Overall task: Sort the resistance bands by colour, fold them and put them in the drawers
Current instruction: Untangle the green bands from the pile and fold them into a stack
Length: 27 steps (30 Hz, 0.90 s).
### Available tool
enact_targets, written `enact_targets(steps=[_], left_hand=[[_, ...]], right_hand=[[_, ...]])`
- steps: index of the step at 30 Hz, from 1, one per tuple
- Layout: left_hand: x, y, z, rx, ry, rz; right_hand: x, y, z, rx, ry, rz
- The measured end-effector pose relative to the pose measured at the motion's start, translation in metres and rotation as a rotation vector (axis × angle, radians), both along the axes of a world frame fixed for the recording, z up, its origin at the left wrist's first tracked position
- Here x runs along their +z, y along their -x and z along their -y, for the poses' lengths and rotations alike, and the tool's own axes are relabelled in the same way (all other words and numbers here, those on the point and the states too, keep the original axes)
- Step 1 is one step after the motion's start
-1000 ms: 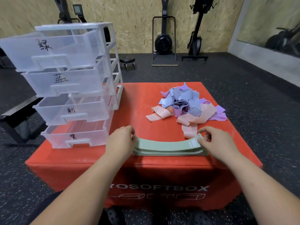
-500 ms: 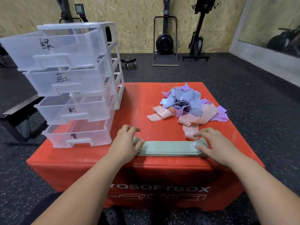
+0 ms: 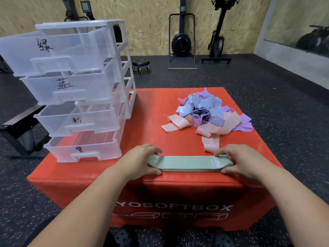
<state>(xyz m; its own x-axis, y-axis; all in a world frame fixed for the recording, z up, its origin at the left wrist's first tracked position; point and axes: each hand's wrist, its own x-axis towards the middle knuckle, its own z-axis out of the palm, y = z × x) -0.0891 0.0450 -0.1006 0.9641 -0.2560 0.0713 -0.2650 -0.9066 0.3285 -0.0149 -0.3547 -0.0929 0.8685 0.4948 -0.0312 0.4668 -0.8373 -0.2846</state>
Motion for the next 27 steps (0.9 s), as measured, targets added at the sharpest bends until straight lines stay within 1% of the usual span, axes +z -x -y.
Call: enact_targets(steps=[5,10,12,14,16,18,21,25,27], left_hand=[[0.002,-0.003,0.001,0.002,-0.028,0.002],[0.004,-0.006,0.002,-0.017,-0.068,0.009],[0.005,-0.006,0.004,-0.033,-0.076,0.027],[0.006,-0.006,0.007,-0.061,-0.081,0.063],[0.007,-0.007,0.014,-0.092,-0.072,0.092],[0.007,-0.008,0.022,-0.115,-0.073,0.1],[0.006,-0.011,0.03,-0.112,-0.118,0.085],[0.006,-0.014,0.03,-0.098,-0.127,0.046],[0.005,-0.015,0.029,-0.102,-0.124,0.036]], right_hand=[[0.003,0.0,-0.001,0.011,-0.028,-0.019],[0.004,0.0,0.0,-0.023,-0.03,-0.039],[0.008,0.002,0.001,-0.032,-0.079,-0.081],[0.011,0.003,0.002,-0.091,-0.154,-0.119],[0.011,0.001,0.003,-0.213,-0.227,-0.14],[0.006,-0.002,0.002,-0.301,-0.22,-0.159],[-0.002,-0.003,-0.003,-0.337,-0.156,-0.204],[-0.009,-0.007,-0.007,-0.403,-0.181,-0.231],[-0.011,-0.008,-0.008,-0.441,-0.236,-0.252]])
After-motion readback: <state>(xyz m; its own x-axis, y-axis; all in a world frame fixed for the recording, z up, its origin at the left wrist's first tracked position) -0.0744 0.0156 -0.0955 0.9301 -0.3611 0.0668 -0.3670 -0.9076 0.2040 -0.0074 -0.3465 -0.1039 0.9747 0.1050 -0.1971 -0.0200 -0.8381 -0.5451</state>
